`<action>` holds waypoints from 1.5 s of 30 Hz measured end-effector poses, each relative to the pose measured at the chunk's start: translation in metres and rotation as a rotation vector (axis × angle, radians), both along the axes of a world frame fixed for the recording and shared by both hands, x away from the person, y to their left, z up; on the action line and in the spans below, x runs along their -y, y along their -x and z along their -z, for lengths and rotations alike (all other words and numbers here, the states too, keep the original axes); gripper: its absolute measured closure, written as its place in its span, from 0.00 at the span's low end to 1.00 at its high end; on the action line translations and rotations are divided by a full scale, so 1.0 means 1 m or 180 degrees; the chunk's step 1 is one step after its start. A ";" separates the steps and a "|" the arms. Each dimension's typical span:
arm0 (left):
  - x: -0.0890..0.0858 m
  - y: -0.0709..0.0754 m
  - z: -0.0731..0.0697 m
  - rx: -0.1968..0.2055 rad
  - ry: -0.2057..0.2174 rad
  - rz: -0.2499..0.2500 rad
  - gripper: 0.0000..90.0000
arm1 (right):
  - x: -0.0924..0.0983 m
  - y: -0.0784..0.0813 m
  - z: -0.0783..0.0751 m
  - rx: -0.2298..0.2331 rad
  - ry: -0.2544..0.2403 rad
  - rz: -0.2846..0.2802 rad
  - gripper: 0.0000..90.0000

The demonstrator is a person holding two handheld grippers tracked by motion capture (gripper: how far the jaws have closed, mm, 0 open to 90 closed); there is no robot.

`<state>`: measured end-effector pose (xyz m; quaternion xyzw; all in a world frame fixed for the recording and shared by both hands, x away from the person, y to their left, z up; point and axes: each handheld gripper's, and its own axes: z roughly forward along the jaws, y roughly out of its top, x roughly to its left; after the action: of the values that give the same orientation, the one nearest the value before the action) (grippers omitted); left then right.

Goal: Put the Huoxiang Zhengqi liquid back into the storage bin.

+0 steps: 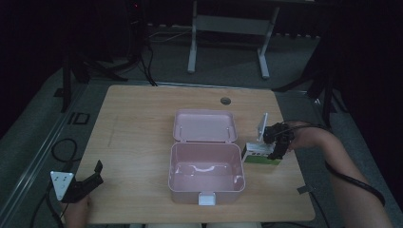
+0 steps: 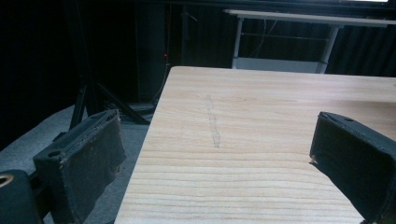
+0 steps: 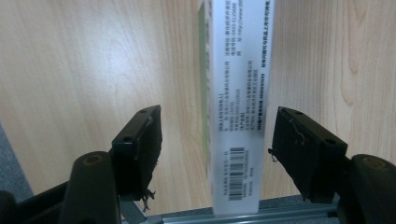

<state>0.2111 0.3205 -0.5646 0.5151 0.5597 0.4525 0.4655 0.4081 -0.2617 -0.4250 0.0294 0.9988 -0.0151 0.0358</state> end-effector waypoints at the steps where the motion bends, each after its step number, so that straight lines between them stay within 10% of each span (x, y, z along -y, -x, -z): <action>1: 0.000 0.000 0.000 0.0000 0.0000 0.0001 0.03 | 0.000 -0.002 0.002 -0.0001 0.0028 0.0002 0.38; 45: 0.000 0.000 0.000 -0.0007 -0.0003 0.0012 0.03 | -0.016 -0.019 0.045 -0.0292 0.0282 -0.0016 0.70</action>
<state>0.2116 0.3202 -0.5645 0.5169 0.5590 0.4513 0.4655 0.4267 -0.2454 -0.4704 0.0245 0.9978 -0.0605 -0.0087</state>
